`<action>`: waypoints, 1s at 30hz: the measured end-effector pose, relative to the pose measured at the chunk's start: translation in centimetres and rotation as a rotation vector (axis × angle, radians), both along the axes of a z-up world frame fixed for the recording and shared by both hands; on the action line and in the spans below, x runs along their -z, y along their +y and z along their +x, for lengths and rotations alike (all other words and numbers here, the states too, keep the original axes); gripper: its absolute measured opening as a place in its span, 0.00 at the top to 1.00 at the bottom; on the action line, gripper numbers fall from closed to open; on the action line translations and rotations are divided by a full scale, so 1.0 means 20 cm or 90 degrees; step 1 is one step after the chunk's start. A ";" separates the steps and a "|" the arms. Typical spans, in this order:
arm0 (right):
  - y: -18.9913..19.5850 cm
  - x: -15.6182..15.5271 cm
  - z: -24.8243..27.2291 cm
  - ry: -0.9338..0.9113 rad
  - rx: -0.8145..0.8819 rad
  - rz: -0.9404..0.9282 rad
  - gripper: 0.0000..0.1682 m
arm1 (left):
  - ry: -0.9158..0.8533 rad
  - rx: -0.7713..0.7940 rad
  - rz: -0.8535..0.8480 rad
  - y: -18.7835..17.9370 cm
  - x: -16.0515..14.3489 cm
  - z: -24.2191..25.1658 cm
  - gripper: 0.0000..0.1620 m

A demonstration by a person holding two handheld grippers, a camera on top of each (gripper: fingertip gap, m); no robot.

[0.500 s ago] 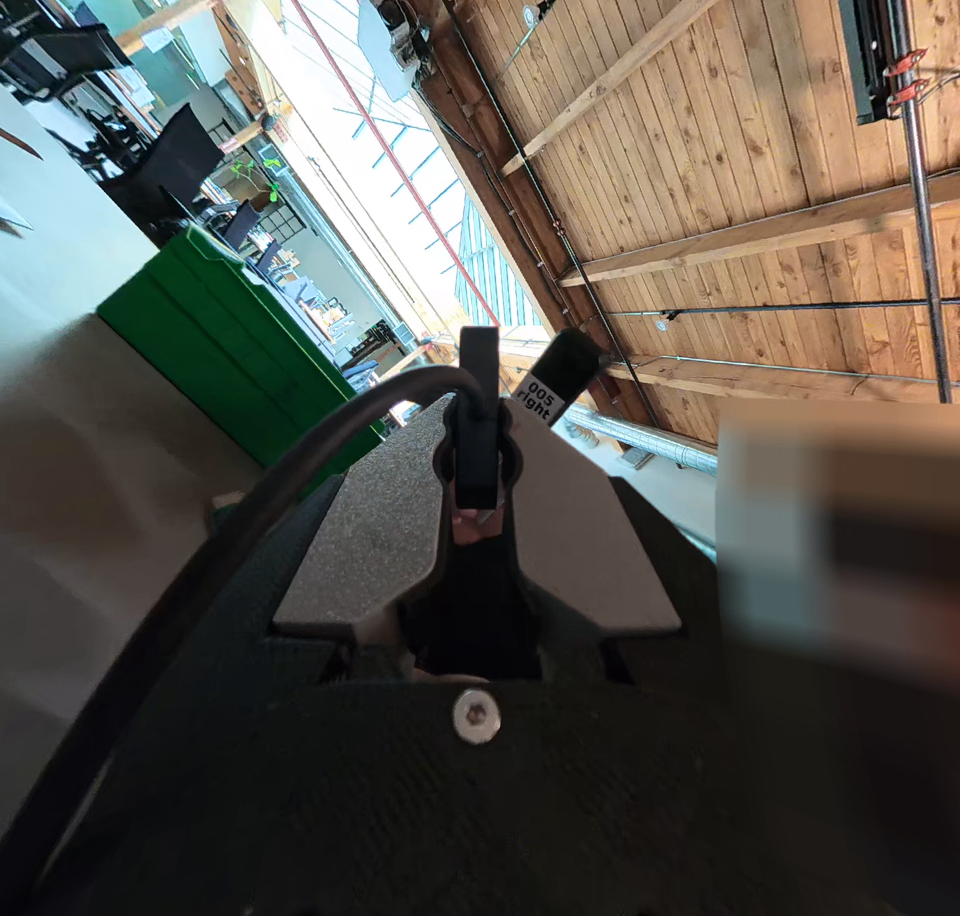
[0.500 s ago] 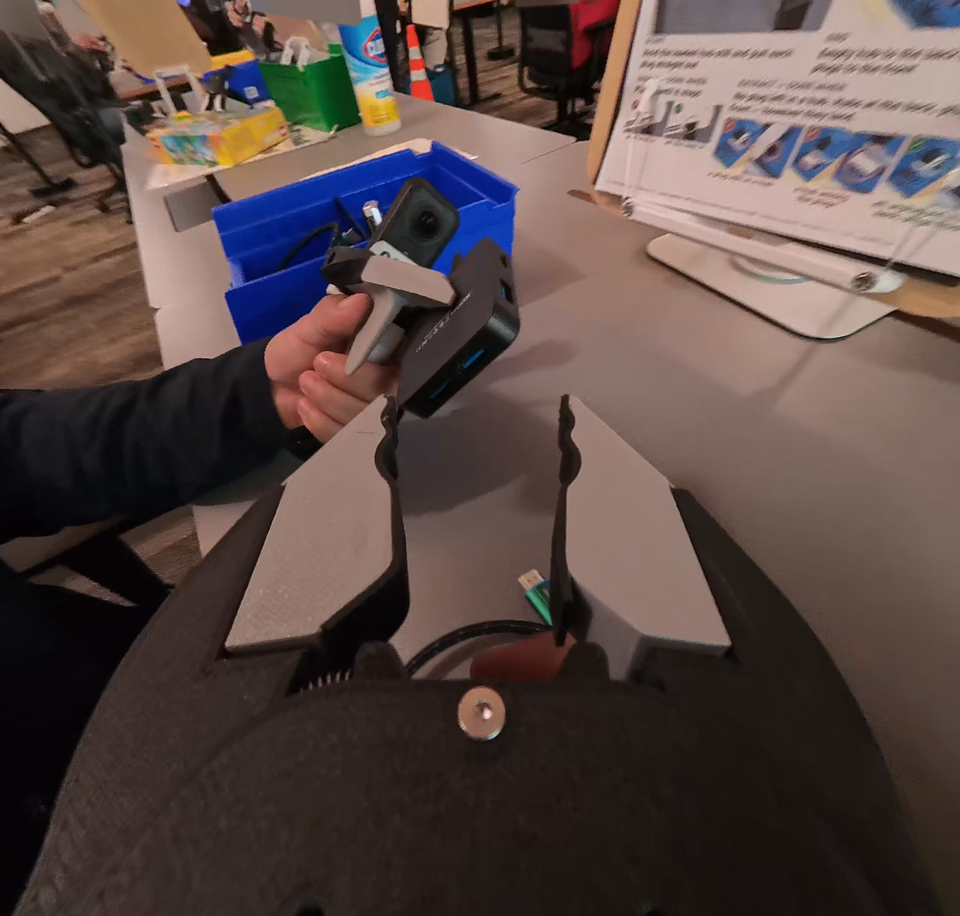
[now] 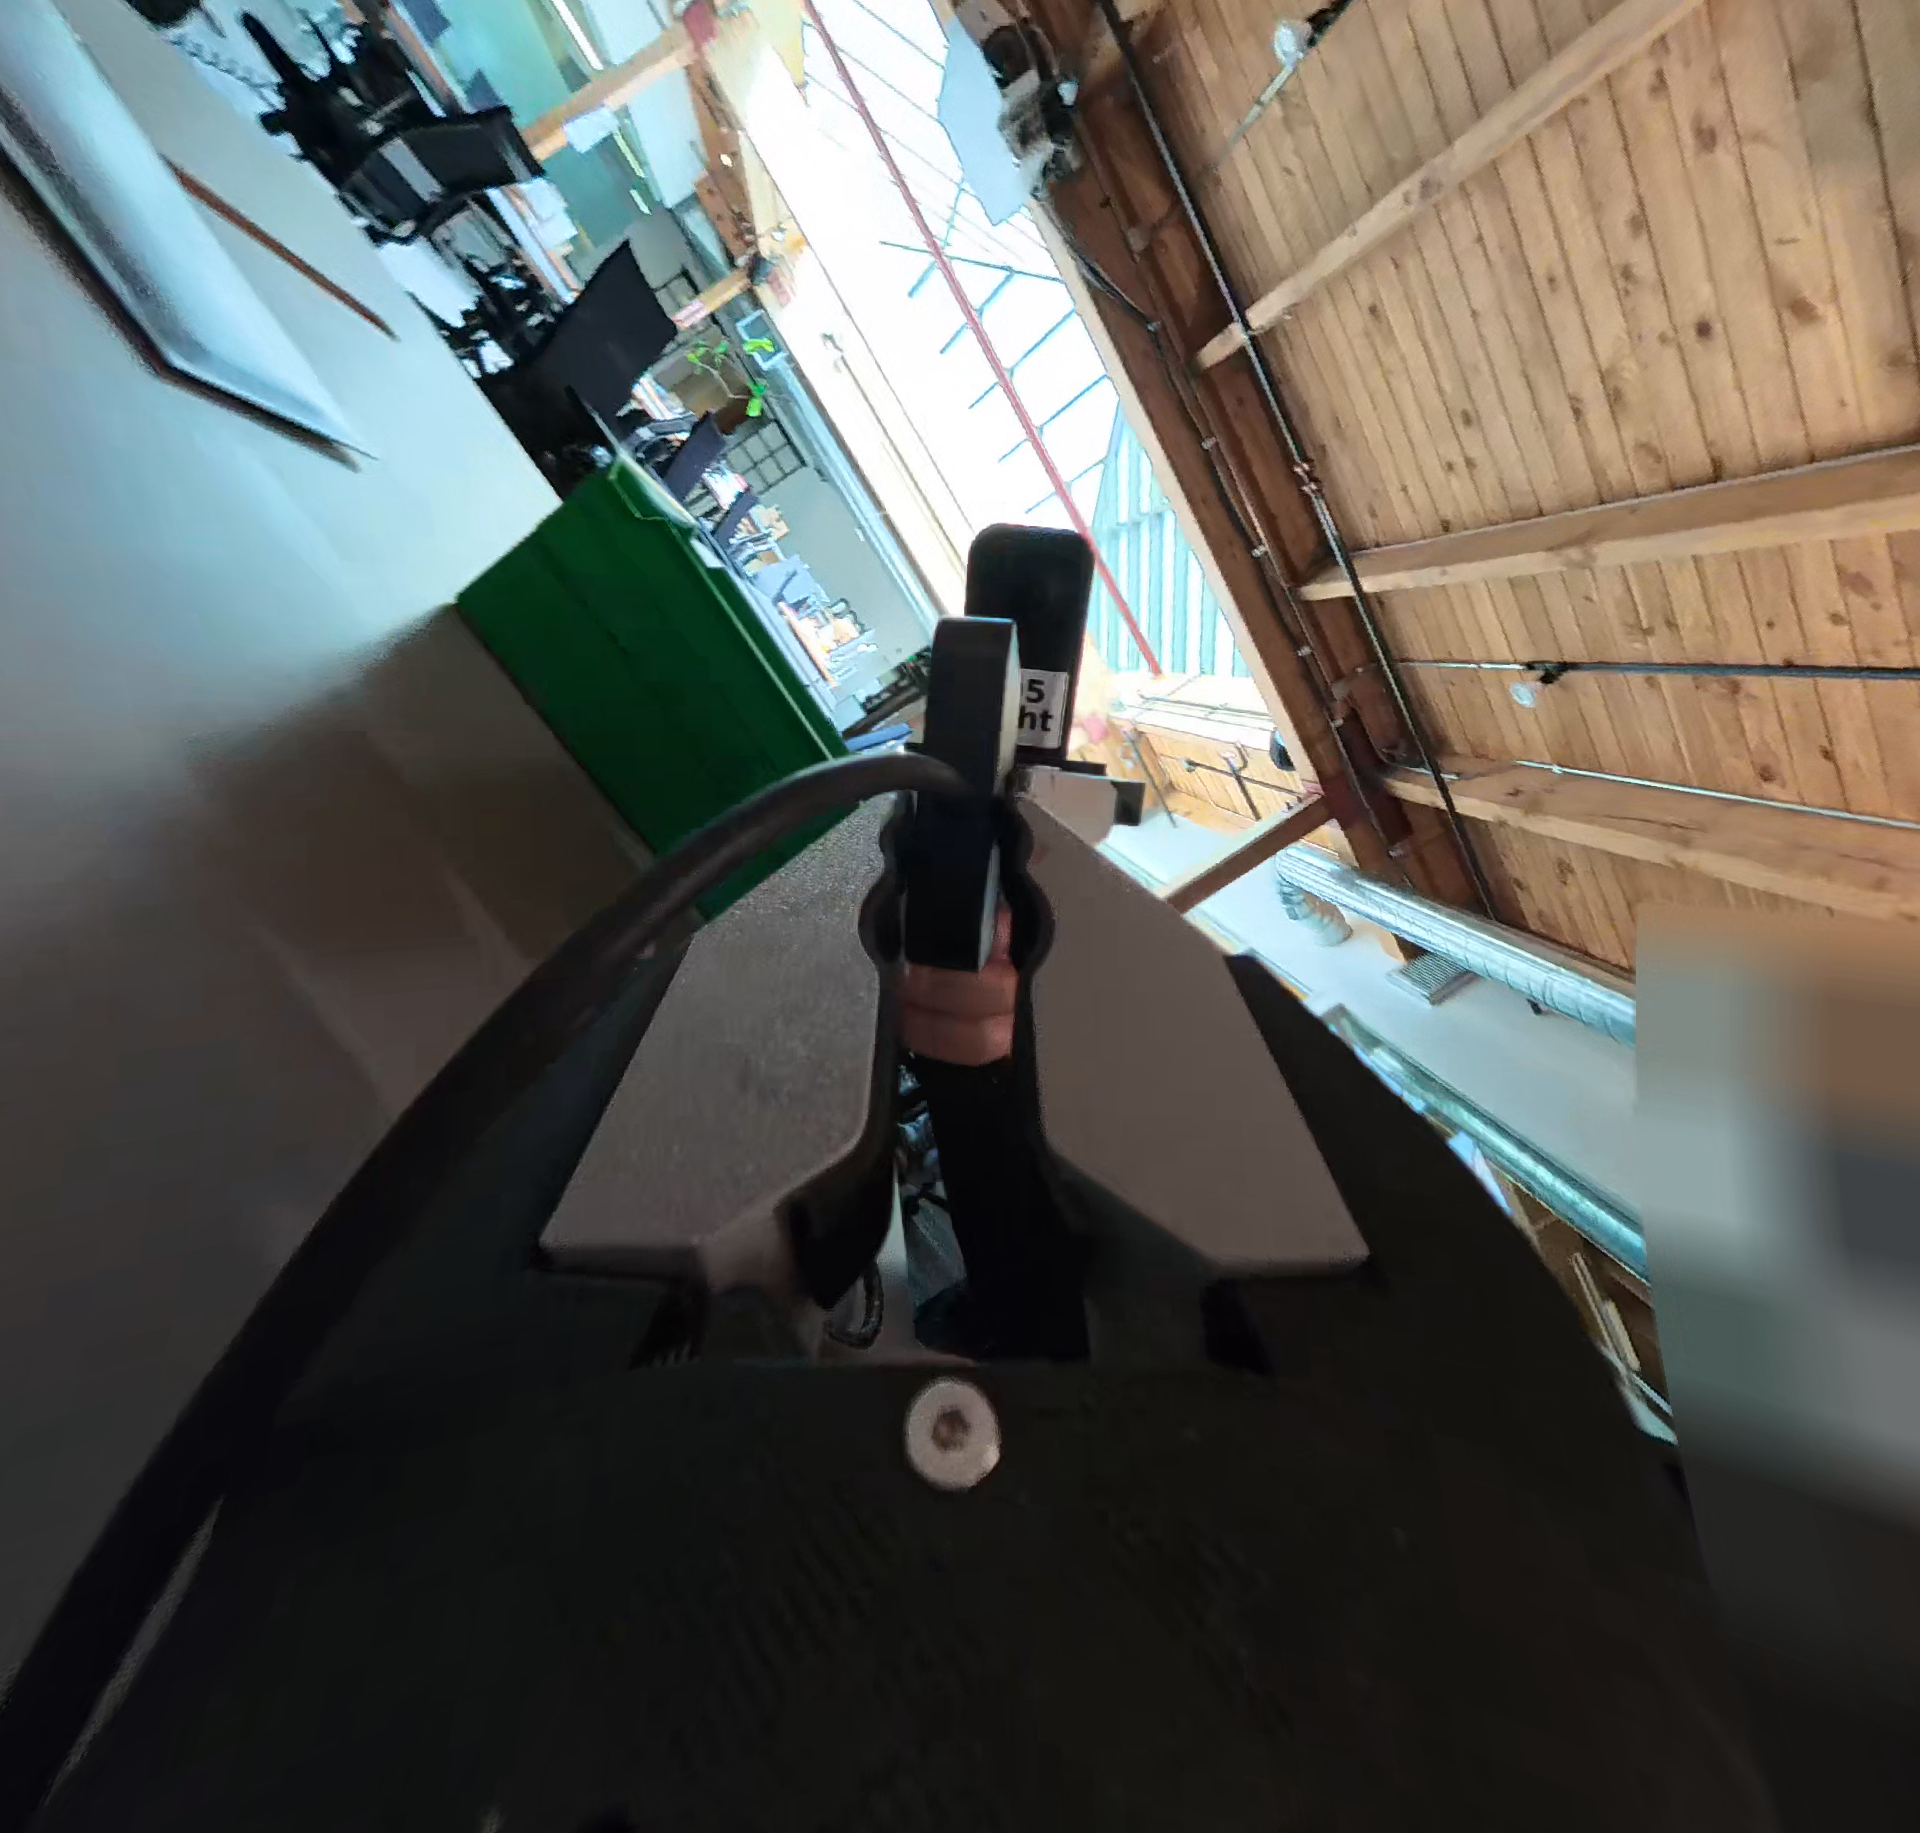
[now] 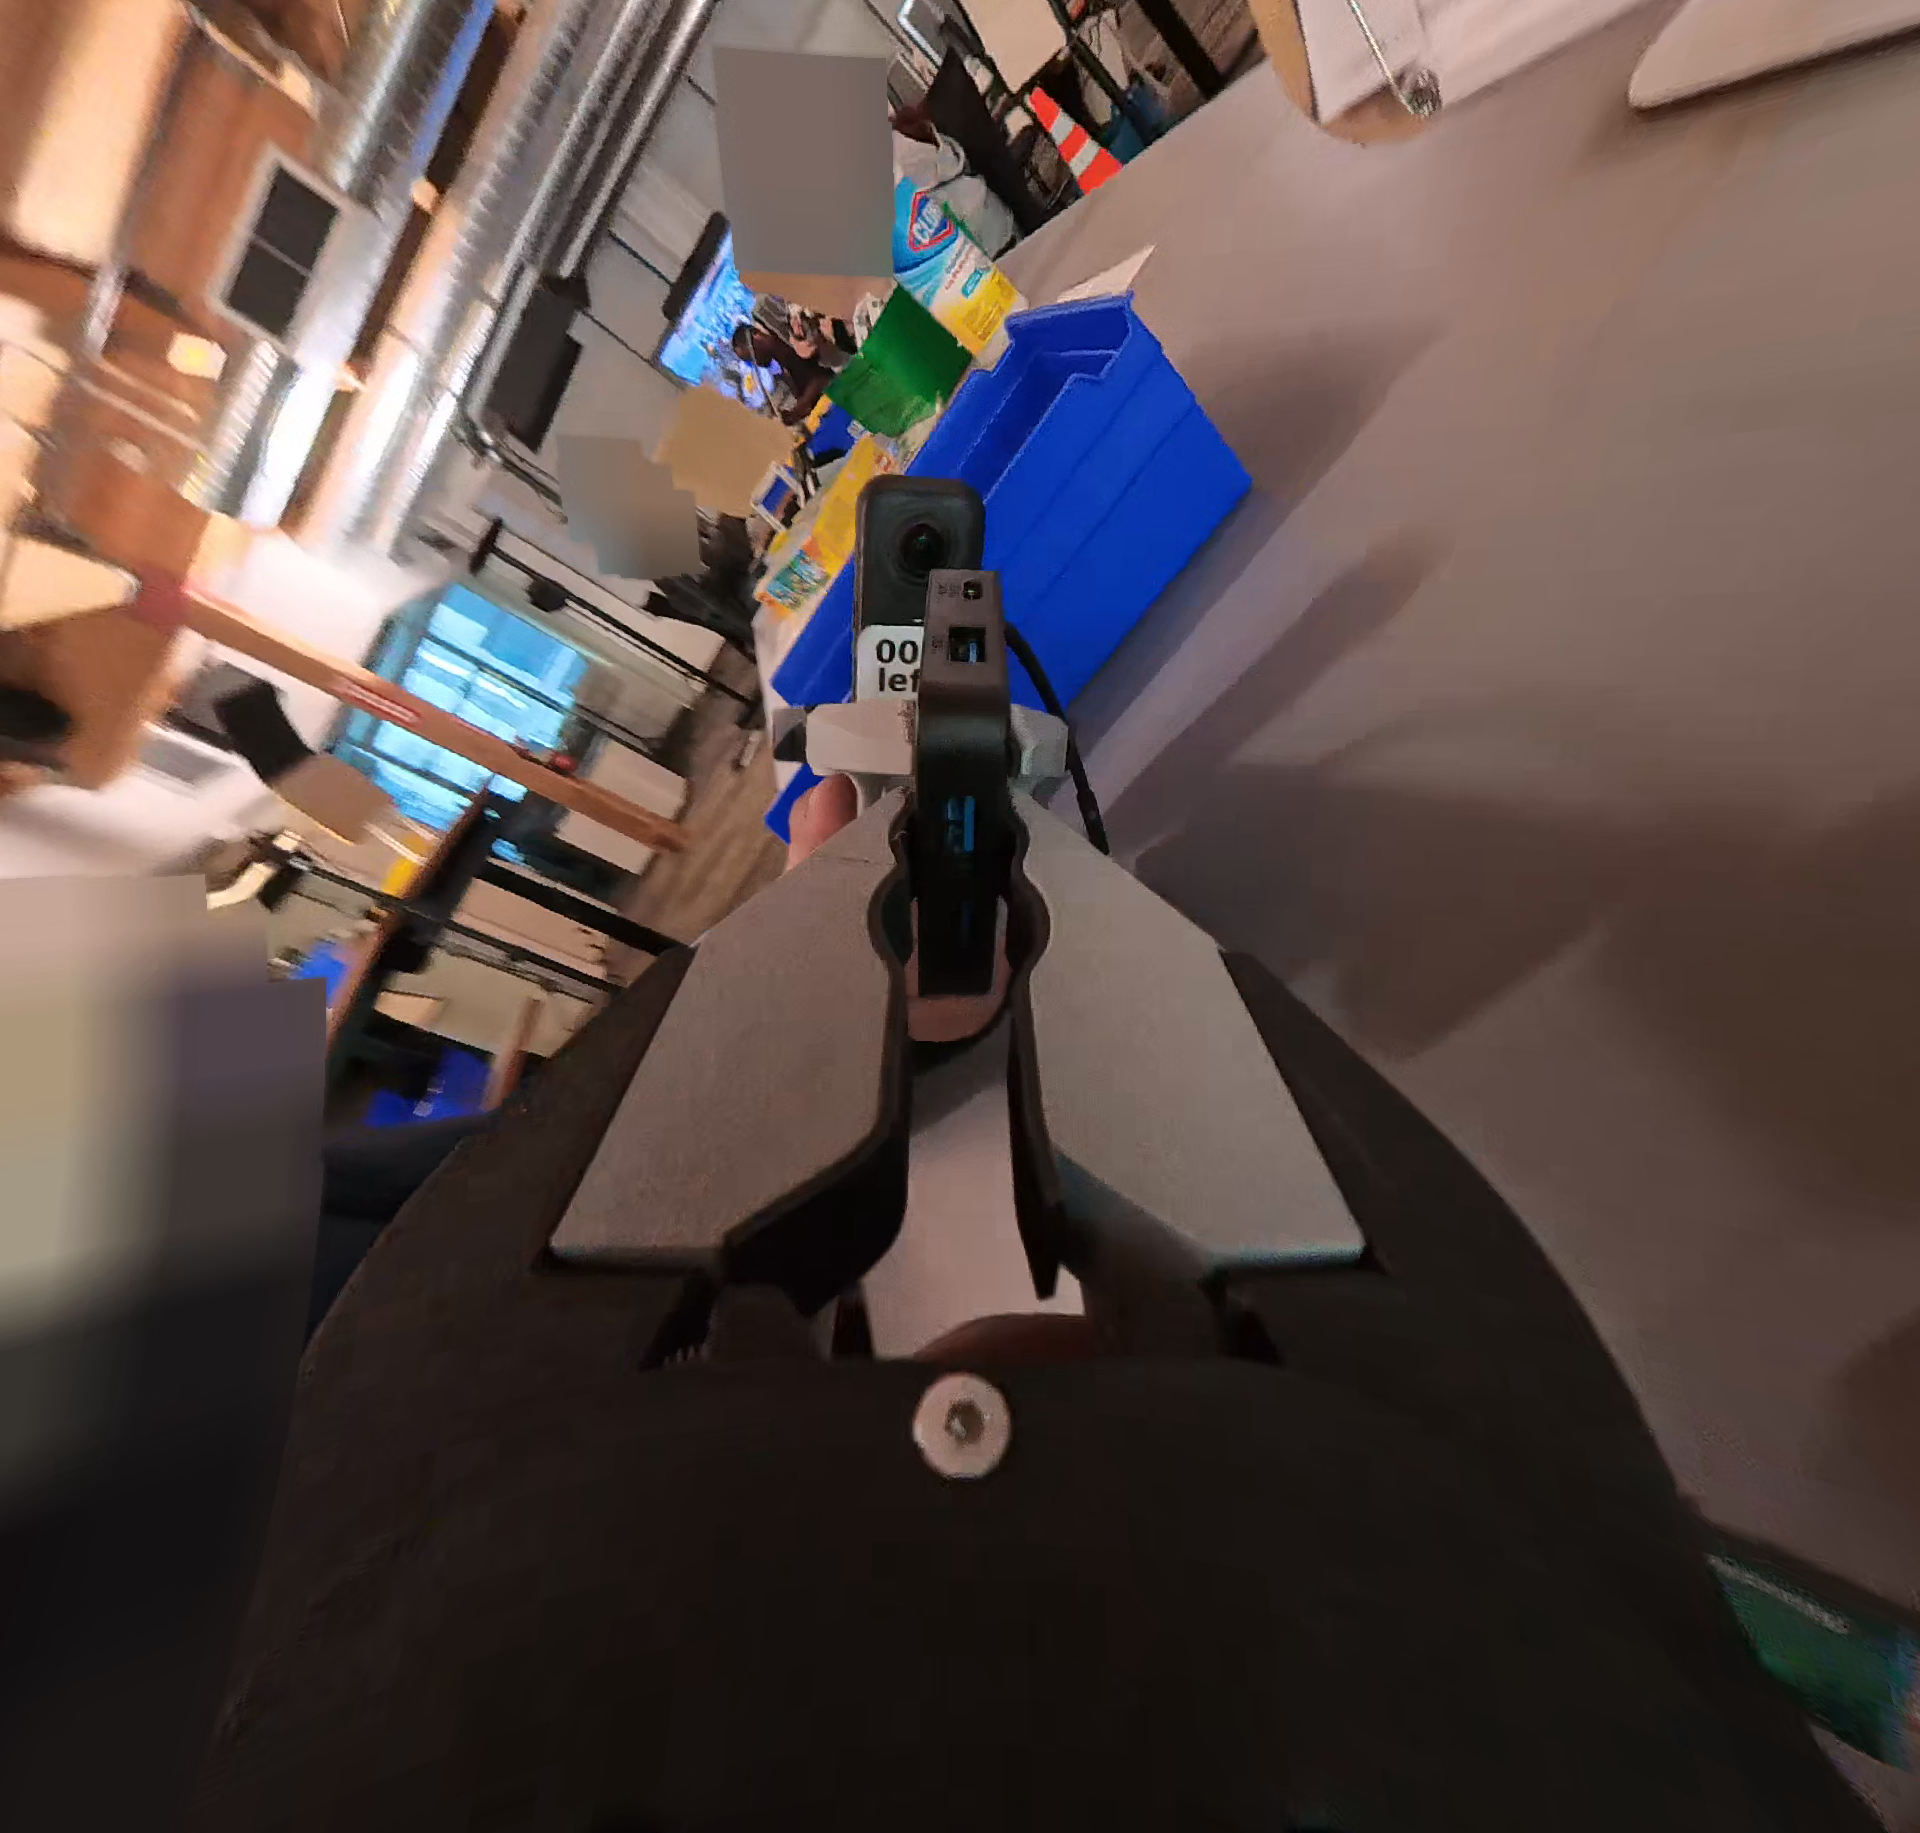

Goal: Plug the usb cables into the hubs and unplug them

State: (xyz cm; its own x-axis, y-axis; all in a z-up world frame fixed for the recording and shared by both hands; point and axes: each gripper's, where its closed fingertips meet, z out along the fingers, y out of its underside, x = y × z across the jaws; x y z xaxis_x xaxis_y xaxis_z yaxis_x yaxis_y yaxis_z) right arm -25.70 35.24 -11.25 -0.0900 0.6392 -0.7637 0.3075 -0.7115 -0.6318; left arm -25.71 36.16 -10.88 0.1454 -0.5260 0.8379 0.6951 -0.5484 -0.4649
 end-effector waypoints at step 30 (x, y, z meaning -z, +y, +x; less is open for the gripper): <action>0.00 0.00 -0.02 -0.014 -0.070 0.007 0.94 | 0.011 0.020 0.004 -0.03 0.01 0.01 0.93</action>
State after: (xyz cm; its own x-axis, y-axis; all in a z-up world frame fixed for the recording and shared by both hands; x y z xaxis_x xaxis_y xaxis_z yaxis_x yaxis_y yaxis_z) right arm -26.09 35.17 -11.22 -0.1434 0.6351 -0.7590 0.3971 -0.6656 -0.6319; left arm -25.54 35.53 -11.18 0.1435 -0.5363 0.8317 0.6698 -0.5660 -0.4806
